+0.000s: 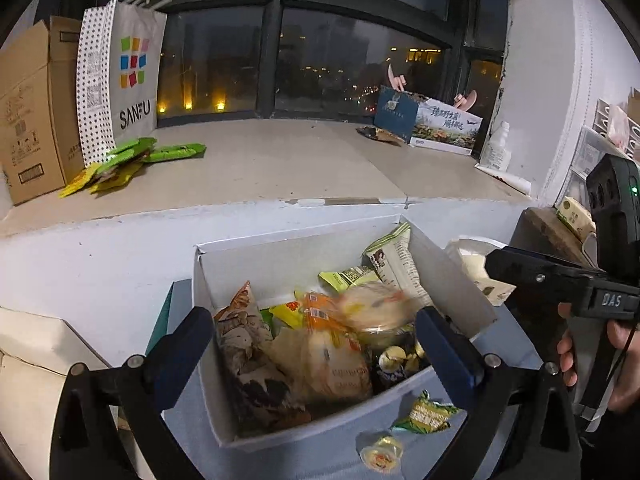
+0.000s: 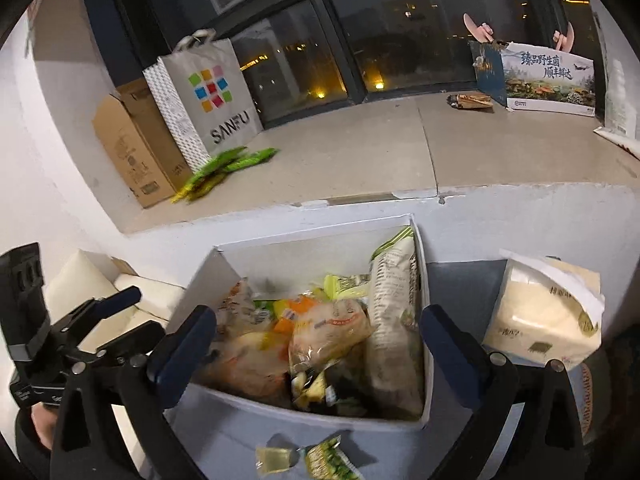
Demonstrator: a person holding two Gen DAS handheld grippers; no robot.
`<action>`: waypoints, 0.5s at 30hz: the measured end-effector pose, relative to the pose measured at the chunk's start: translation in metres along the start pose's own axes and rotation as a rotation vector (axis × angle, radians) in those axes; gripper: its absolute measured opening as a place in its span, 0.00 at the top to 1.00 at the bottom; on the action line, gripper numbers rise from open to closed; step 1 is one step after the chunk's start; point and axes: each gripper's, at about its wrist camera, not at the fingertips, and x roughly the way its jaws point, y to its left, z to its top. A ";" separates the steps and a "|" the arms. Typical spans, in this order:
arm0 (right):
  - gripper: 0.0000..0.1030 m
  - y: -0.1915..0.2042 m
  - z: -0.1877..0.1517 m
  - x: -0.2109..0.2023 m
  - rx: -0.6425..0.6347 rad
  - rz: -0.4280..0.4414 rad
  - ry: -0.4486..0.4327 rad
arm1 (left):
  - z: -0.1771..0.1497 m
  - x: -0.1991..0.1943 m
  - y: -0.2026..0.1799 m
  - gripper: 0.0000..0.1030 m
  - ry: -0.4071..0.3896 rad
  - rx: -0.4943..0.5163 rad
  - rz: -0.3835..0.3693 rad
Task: Organize snacks
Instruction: 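Grasp green garlic pea bag with right tool while left tool reaches for pudding cup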
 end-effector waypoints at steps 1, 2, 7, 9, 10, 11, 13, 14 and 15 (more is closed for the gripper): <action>0.00 0.002 -0.003 -0.006 -0.003 0.006 -0.011 | -0.004 -0.008 -0.003 0.00 -0.007 0.010 -0.005; 0.00 0.004 -0.008 -0.015 -0.010 0.013 -0.023 | -0.007 -0.014 -0.005 0.00 -0.011 0.018 -0.009; 0.00 0.014 -0.040 -0.057 -0.052 0.037 -0.083 | -0.029 -0.051 -0.022 0.00 -0.030 0.049 -0.006; 0.00 0.018 -0.059 -0.074 -0.073 0.036 -0.108 | -0.040 -0.066 -0.030 0.00 -0.038 0.060 -0.025; 0.00 0.019 -0.067 -0.079 -0.078 0.037 -0.115 | -0.046 -0.072 -0.034 0.00 -0.036 0.067 -0.034; 0.00 0.020 -0.076 -0.085 -0.085 0.035 -0.120 | -0.053 -0.080 -0.038 0.00 -0.033 0.072 -0.037; 0.00 0.021 -0.101 -0.096 -0.095 0.039 -0.126 | -0.068 -0.092 -0.045 0.00 -0.035 0.065 -0.053; 0.00 0.021 -0.111 -0.100 -0.095 0.033 -0.119 | -0.077 -0.099 -0.047 0.00 -0.036 0.054 -0.070; 0.00 0.021 -0.122 -0.103 -0.100 0.027 -0.110 | -0.088 -0.105 -0.049 0.00 -0.034 0.040 -0.089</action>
